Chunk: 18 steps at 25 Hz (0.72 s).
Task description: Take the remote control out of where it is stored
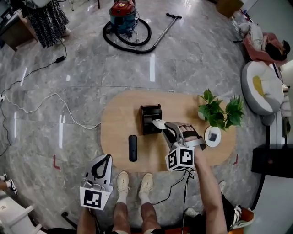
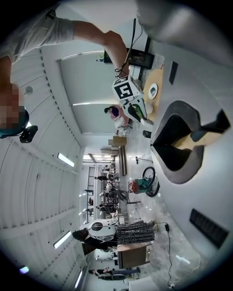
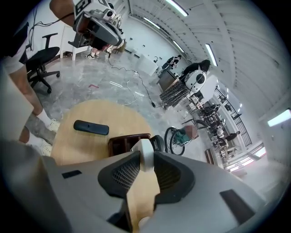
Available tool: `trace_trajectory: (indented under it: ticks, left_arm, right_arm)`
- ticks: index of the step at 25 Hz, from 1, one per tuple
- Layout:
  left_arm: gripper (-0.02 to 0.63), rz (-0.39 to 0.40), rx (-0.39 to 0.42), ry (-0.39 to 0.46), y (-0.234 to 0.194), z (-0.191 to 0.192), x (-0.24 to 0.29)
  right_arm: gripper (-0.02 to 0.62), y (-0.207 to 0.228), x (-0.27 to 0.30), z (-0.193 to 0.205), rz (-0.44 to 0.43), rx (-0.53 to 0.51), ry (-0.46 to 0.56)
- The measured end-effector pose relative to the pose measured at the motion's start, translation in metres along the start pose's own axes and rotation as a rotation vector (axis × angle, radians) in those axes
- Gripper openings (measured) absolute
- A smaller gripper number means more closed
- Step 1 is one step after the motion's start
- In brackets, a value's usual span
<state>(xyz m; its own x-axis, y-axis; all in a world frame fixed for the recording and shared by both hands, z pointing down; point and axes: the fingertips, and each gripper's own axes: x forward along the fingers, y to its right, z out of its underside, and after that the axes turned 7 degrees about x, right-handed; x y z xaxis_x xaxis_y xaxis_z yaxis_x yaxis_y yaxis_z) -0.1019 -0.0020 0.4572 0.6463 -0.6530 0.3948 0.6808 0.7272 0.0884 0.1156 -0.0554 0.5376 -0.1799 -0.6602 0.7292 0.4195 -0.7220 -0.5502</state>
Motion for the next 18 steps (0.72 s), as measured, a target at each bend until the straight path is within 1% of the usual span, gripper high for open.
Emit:
trace_trajectory:
  ticks: [12,18]
  left_arm:
    - [0.005,0.006,0.006,0.014,0.018,0.003,-0.012]
    - [0.005,0.015,0.014,-0.004,0.026,0.011,-0.020]
  right_arm:
    - [0.103,-0.021,-0.033,-0.002,0.017,-0.017,0.016]
    - [0.103,-0.038,-0.042,-0.001,0.005,-0.018,0.020]
